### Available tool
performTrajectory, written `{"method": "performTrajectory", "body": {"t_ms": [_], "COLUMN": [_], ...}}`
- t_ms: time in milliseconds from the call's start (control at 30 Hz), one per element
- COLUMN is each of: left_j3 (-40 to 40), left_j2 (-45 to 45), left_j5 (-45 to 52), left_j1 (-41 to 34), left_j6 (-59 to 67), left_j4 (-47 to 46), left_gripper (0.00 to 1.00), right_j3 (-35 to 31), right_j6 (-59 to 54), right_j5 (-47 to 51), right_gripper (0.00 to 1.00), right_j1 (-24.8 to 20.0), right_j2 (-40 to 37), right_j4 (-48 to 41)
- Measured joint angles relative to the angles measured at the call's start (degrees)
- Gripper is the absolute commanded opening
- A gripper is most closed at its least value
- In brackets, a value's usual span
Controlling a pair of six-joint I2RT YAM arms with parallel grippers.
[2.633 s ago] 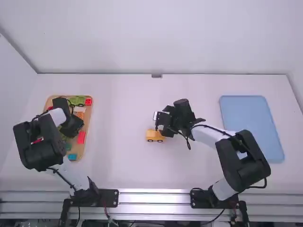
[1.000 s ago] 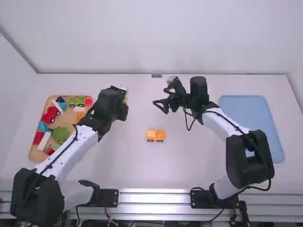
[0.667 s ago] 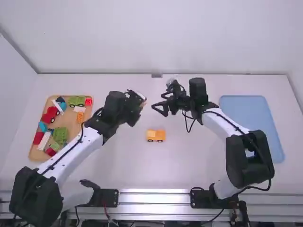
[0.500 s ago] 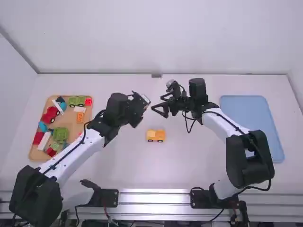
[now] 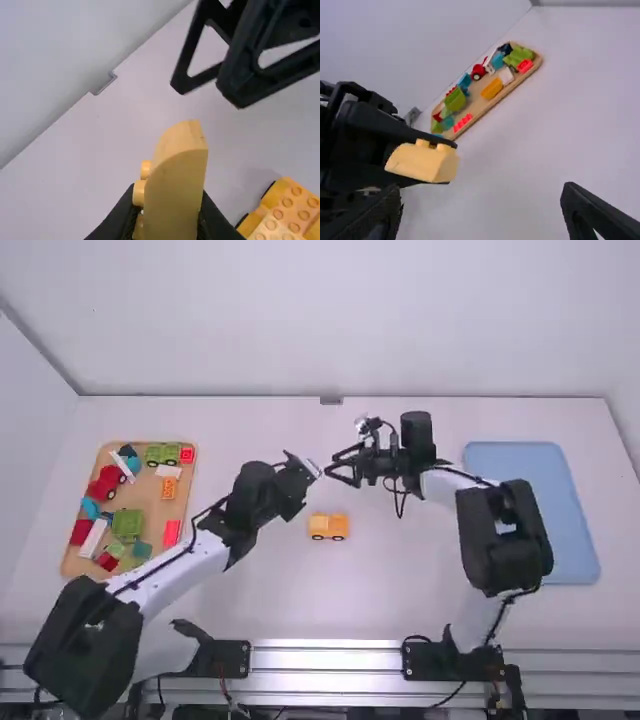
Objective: Assemble lego blocks to make yellow taxi
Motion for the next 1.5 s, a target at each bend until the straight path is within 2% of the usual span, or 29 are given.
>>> {"method": "performTrajectory", "body": {"t_ms": [400,933,1167,1300,1500], "left_j3": [-0.1,0.5,0.5,0.5,0.5], "left_j2": [9.1,9.5,9.5,9.5,9.5], "left_j5": [-1.2,3.1,3.4,3.4,3.4], "left_j1": [0.0,-0.1,-0.1,-0.1,-0.1], "left_j6": [-1.5,-2.4,-2.4,-2.4,-2.4], "left_j4": [3.0,6.4,6.5,6.9,6.9], "left_gripper": [0.02,0.02,0.02,0.02,0.02], "right_j3": [0.0,0.0,0.0,0.0,0.0], "right_j6": [3.1,3.1,3.1,3.1,3.5], "right_j5": [-1.1,3.3,4.5,4.5,4.6], "right_gripper": [0.82,0.81,0.67,0.56,0.45], "right_j1": [2.2,2.8,4.7,4.8,4.8], "right_j2": [0.6,0.6,0.6,0.6,0.6], "right_j4": [-1.7,-3.0,-3.1,-3.1,-3.1]}}
